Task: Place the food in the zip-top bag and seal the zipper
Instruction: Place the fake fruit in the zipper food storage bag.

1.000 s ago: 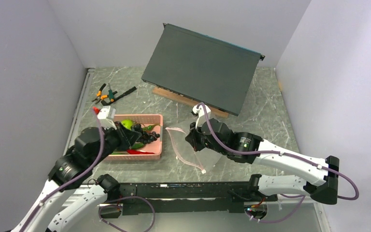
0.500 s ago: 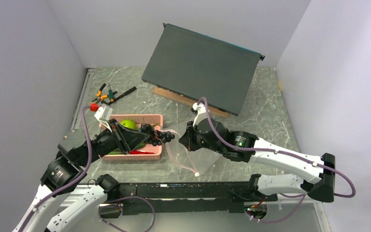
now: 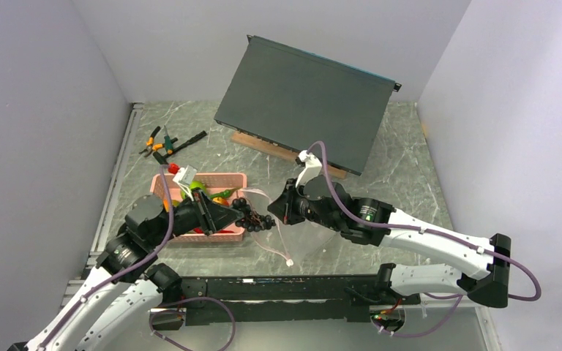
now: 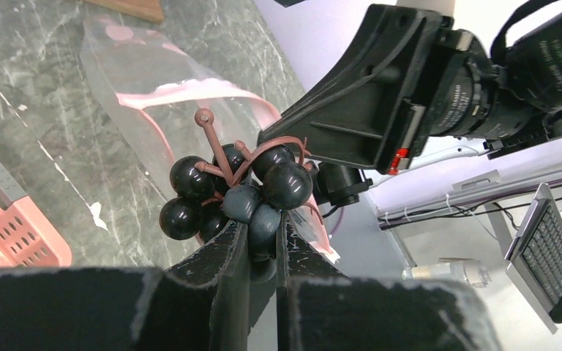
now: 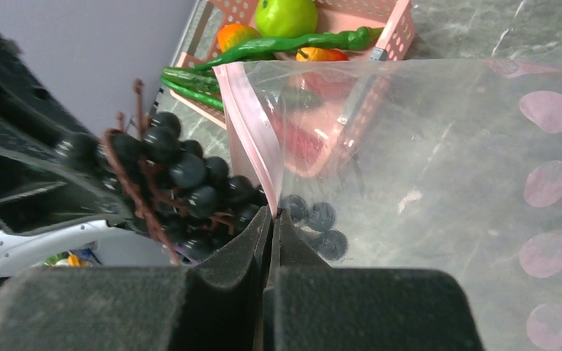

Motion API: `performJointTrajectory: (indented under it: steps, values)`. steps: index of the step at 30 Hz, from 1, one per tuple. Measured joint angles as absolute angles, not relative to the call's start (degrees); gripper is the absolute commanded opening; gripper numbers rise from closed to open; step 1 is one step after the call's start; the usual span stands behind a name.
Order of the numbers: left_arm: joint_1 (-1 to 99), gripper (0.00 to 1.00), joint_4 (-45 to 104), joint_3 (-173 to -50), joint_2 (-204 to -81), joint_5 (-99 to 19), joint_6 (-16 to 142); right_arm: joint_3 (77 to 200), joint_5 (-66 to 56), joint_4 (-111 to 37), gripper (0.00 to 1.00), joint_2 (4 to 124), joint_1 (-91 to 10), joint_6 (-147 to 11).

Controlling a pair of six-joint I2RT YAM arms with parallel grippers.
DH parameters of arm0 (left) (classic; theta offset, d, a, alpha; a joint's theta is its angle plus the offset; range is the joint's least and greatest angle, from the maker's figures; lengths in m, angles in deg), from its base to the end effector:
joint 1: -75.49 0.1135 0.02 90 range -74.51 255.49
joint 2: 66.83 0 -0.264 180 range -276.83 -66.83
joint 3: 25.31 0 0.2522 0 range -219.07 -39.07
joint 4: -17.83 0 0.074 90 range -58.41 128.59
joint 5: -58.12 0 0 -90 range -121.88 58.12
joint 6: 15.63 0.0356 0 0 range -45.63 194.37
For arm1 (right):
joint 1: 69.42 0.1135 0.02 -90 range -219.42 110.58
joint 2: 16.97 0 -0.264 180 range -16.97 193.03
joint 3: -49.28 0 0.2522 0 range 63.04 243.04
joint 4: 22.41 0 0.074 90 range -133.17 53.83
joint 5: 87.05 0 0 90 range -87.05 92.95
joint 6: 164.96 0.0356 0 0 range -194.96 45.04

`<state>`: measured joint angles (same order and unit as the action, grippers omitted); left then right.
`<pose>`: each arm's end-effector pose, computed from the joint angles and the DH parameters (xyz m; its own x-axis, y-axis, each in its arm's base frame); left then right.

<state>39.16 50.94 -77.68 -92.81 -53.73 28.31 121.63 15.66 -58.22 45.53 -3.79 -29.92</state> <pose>0.0847 -0.0787 0.3287 -0.6758 -0.3326 -0.6578 0.5203 0.4168 -0.7453 0.1080 0.2193 0.3432 -0.6986 0.1306 -0.7035 -0.4424 0.6939 0.5681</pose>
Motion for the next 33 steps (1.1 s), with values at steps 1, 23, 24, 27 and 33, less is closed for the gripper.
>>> performJointTrajectory:
  steps: [1,23,24,27,33]
  values:
    - [39.13,0.00,50.18,-77.07,-93.09,-53.90,27.89,121.63,15.64,-57.91,0.00,45.51,-3.88,-29.64]
    - [32.45,0.70,41.48,-72.83,-104.00,-51.45,24.11,121.50,12.86,-53.54,0.00,44.64,-5.50,-25.94]
    - [32.38,0.78,41.70,-73.07,-103.98,-51.21,23.87,121.43,12.86,-53.56,0.00,44.53,-5.50,-25.88]
    - [32.27,0.84,42.16,-73.55,-103.30,-50.75,24.20,121.28,12.88,-53.58,0.00,44.00,-5.50,-25.88]
    - [32.27,0.85,44.45,-76.00,-101.53,-49.36,24.74,120.14,13.01,-53.67,0.00,42.43,-5.54,-25.88]
